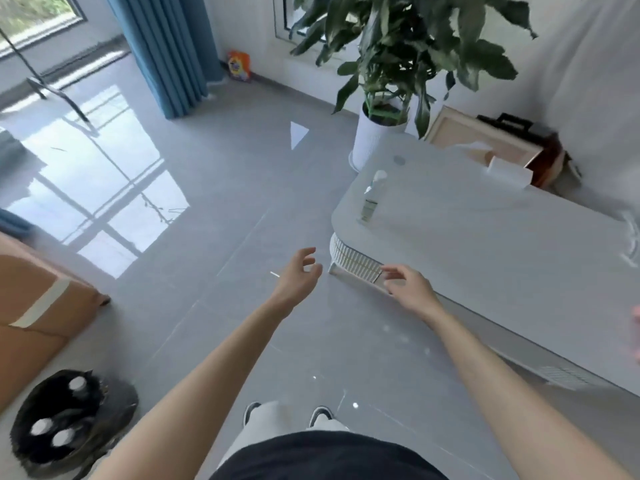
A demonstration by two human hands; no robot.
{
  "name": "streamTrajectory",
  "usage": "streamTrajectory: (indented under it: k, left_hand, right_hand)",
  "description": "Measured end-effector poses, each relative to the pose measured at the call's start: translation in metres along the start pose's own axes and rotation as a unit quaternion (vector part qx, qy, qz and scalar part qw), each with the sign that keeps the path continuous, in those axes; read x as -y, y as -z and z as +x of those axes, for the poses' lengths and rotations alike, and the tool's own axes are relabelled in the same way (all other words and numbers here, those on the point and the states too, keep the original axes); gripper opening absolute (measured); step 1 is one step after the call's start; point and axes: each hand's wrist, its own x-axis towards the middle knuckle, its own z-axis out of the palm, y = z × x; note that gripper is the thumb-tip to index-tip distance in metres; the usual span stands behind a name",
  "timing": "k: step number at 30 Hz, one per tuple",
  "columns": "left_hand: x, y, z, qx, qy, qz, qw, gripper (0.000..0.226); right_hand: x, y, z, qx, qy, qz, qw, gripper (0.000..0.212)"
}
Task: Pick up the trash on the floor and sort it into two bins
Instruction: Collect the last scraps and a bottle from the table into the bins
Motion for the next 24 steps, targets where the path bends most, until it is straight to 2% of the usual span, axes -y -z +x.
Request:
streamTrajectory:
  k: [6,17,24]
  left_hand:
    - [-0.052,-0.040,0.075,0.038,-0.025,0.023,0.999,0.047]
    - [-0.119,-0.079,0.266,0.076,-0.043,0.070,0.994,0.058]
    - [-0.129,-0.106,0.351,0.106,-0.073,0.194,0.973,0.068]
  right_hand:
    - [-0.014,0.054,0.051,-0.033,-0.045,0.011,0.998,0.033]
    - [0.003,0.091,0.206,-0.070,-0.098,0.032,0.992,0.030]
    - [0.007,0.095,0.309,-0.101,-0.154,-0.007,0.983,0.031]
